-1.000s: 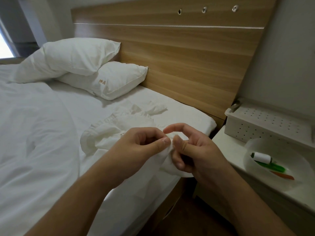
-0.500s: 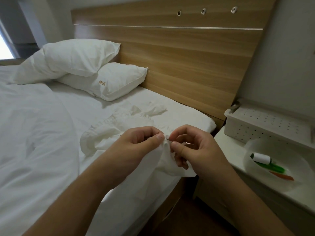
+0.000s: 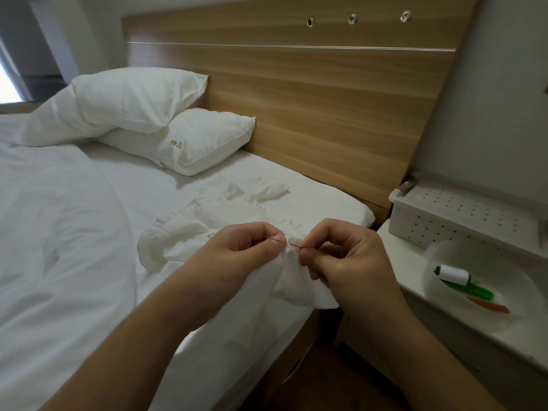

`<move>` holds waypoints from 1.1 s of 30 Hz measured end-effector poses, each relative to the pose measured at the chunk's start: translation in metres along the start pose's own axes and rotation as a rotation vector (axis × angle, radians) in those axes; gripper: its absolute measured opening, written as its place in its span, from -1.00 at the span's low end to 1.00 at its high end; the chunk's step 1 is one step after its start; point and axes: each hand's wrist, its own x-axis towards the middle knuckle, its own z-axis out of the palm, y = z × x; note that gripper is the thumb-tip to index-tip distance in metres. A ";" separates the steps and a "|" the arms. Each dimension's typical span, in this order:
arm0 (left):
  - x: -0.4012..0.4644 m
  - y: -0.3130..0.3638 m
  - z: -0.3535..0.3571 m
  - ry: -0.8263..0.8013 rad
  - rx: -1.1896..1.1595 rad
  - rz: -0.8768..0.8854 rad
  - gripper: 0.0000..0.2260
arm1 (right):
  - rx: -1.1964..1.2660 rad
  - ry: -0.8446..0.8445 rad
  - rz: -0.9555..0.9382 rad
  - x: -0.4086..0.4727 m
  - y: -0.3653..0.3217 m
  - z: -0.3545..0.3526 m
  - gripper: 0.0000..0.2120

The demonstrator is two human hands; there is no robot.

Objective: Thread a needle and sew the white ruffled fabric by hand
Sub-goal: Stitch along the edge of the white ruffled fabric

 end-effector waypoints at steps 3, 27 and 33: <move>0.001 0.000 0.001 -0.001 -0.001 0.003 -0.76 | -0.042 -0.005 -0.052 -0.002 -0.003 0.002 -0.80; 0.001 -0.002 -0.004 0.064 -0.153 -0.042 -0.74 | -0.418 0.303 -0.178 0.000 -0.012 -0.016 -0.75; 0.002 -0.006 -0.002 0.039 -0.088 -0.001 -0.79 | -0.439 0.041 -0.425 -0.004 -0.021 -0.001 -0.75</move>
